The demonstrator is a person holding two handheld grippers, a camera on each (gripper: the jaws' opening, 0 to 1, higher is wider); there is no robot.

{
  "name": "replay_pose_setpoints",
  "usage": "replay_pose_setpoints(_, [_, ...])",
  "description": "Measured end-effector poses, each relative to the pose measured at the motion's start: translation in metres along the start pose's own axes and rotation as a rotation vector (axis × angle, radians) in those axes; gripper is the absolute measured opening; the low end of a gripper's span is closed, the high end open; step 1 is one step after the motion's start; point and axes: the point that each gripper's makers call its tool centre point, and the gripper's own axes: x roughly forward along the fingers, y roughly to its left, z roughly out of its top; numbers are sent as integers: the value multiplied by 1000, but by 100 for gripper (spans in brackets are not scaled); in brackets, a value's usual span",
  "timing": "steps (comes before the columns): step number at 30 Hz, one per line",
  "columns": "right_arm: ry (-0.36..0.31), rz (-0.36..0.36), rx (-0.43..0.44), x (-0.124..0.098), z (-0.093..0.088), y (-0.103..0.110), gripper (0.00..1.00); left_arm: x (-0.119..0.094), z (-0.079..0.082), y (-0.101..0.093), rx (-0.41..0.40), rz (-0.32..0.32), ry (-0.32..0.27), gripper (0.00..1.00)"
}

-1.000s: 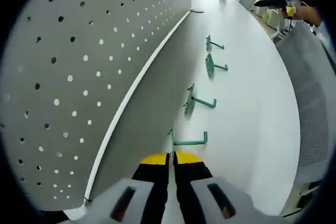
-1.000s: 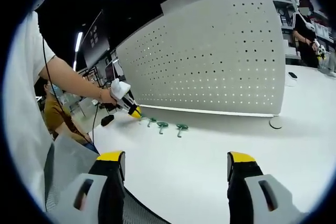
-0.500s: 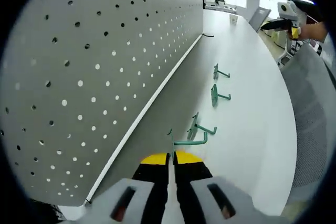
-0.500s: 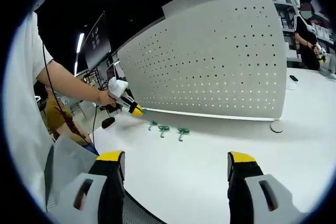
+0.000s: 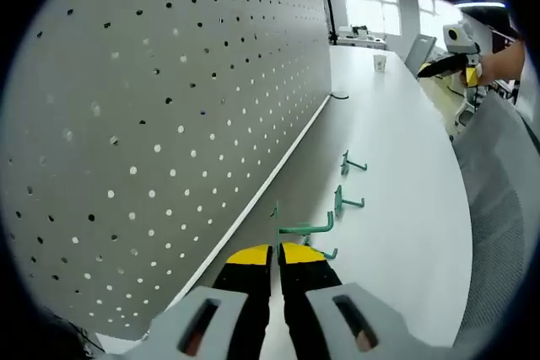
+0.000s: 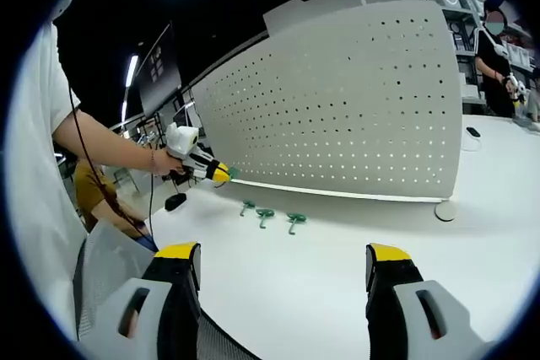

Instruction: Insert the hook assembly into the mounting plate slot until the hook locks in place.

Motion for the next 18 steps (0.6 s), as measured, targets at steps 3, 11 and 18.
replay_pose_setpoints(3, [-5, 1, -3, -1, 2, 1, 77, -4, 7, -2, -9, 14, -32, 3])
replay_pose_setpoints(11, [-18, 6, -14, -3, 6, 5, 77, -16, 23, -10, -50, 58, -108, 3])
replay_pose_setpoints(18, [-31, 13, -13, -2, 9, 8, 77, -21, 37, -22, -55, 89, -164, 3])
